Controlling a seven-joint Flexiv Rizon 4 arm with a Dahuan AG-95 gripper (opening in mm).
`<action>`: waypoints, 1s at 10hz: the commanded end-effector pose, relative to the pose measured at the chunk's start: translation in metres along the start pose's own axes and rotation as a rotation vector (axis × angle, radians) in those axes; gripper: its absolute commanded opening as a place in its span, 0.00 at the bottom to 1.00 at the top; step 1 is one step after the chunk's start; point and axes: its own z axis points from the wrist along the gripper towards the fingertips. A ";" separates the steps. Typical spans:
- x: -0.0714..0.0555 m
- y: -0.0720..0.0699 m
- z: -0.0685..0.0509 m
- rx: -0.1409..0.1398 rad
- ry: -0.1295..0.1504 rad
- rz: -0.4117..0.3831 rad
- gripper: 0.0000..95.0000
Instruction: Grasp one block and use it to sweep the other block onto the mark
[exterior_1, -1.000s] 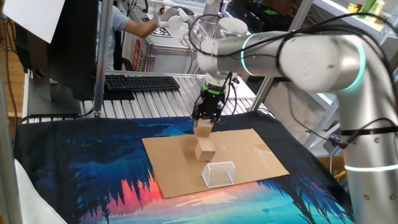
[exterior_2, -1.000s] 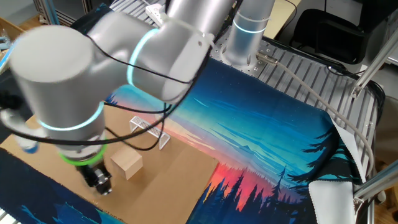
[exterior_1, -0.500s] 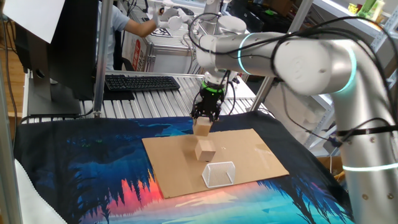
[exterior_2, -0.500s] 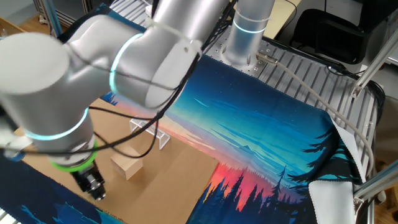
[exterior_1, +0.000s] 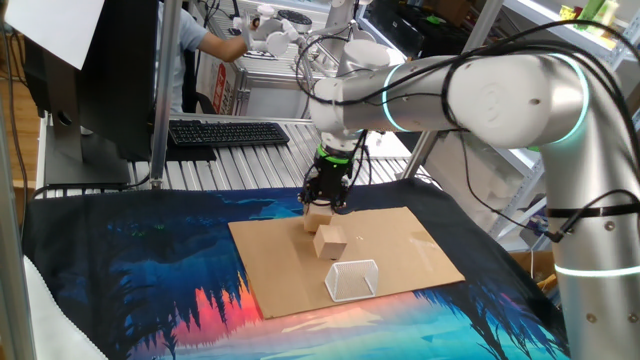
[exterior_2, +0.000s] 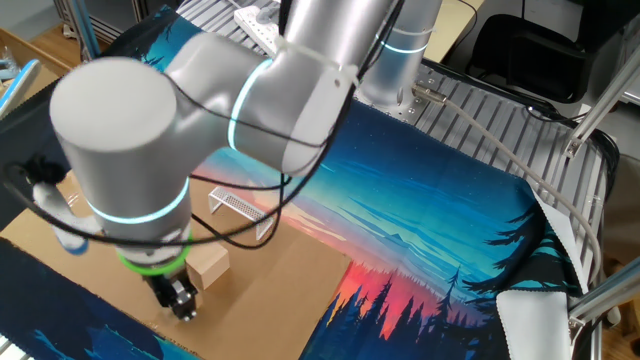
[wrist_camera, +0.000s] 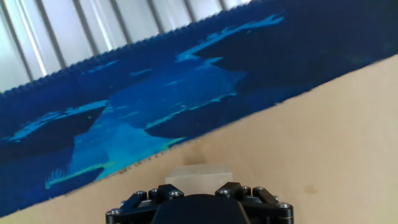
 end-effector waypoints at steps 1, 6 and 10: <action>0.013 0.000 0.003 0.004 -0.010 -0.003 0.00; 0.021 0.002 0.008 0.002 -0.012 0.002 0.00; -0.002 -0.003 -0.003 -0.029 -0.036 0.072 0.00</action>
